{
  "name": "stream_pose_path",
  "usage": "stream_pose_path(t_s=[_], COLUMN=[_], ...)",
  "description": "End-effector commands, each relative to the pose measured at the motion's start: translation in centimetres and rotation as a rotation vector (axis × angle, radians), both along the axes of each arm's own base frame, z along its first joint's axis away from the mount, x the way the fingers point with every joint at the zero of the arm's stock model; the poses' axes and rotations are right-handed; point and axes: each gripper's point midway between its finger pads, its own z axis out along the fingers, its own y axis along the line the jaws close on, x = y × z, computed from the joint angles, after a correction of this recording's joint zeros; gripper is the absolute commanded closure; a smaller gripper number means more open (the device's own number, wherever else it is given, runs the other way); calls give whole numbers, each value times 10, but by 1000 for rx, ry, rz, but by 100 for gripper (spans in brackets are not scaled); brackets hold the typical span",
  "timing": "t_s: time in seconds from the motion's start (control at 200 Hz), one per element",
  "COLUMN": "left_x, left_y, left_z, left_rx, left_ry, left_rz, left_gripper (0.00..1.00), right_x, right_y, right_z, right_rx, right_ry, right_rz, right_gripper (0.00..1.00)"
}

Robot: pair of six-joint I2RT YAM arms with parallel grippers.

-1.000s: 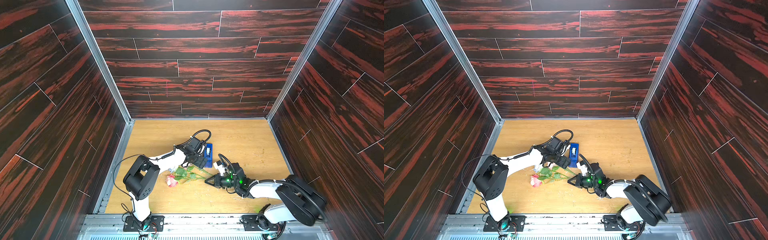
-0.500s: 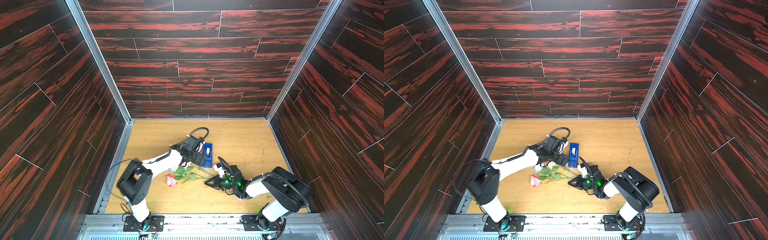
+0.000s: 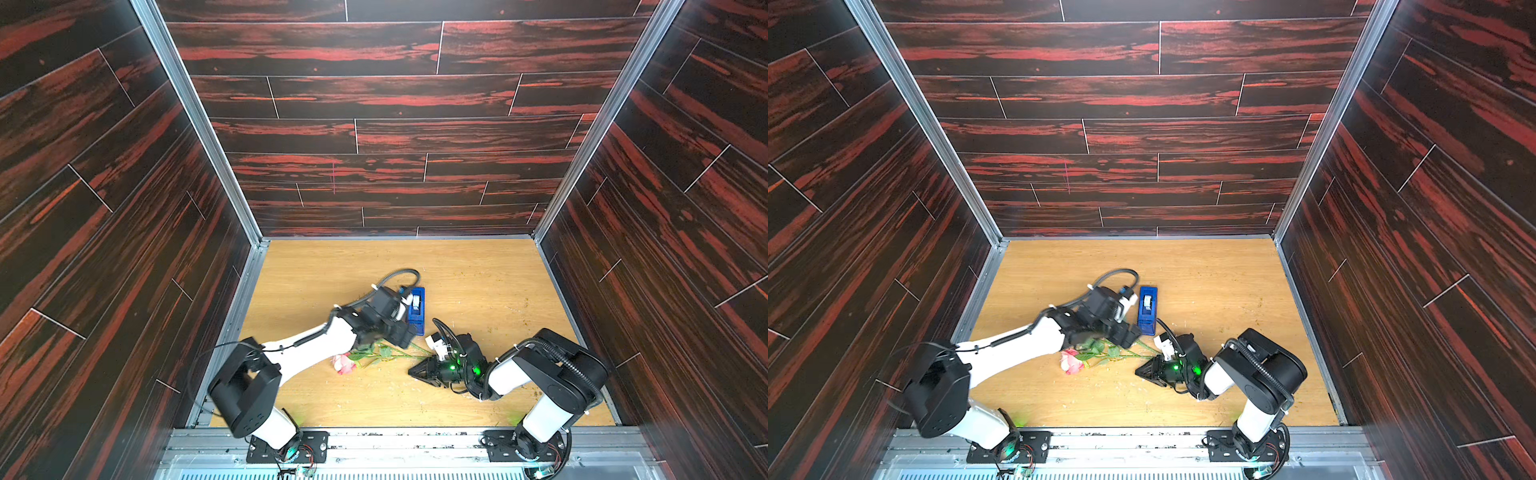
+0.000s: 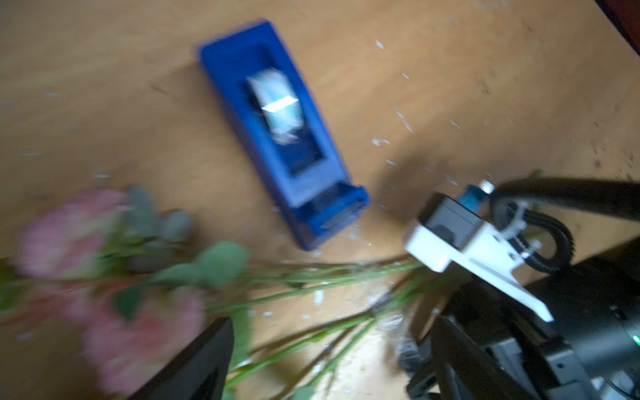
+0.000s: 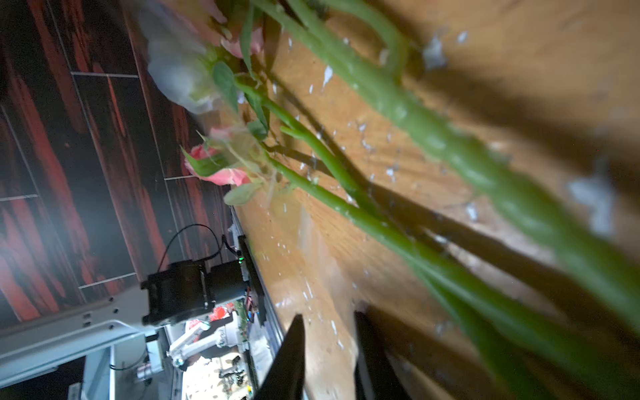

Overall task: Wrap bouquets with tape
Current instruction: Stick the tape to the bouquet.

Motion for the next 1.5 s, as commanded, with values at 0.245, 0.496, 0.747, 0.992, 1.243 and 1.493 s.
stream_pose_path(t_s=[0.245, 0.496, 0.747, 0.992, 1.243, 1.493], left_x=[3, 5, 0, -9, -25, -36], left_y=[-11, -9, 0, 20, 38, 65], left_z=[-15, -5, 2, 6, 7, 5], left_rx=[15, -13, -22, -51, -104, -119], left_ry=[12, -12, -19, -15, 6, -23], left_rz=[27, 60, 82, 159, 213, 292], left_gripper=[8, 8, 8, 8, 8, 8], right_x=[-21, -25, -24, 19, 56, 35], right_y=[-21, -33, -43, -73, -71, -88], right_z=[0, 22, 38, 76, 81, 42], right_rx=[-59, -169, -259, -463, -642, -681], right_ry=[30, -42, -109, -359, -498, -538], right_rz=[-3, 48, 93, 175, 488, 833], right_gripper=[50, 42, 42, 46, 48, 45])
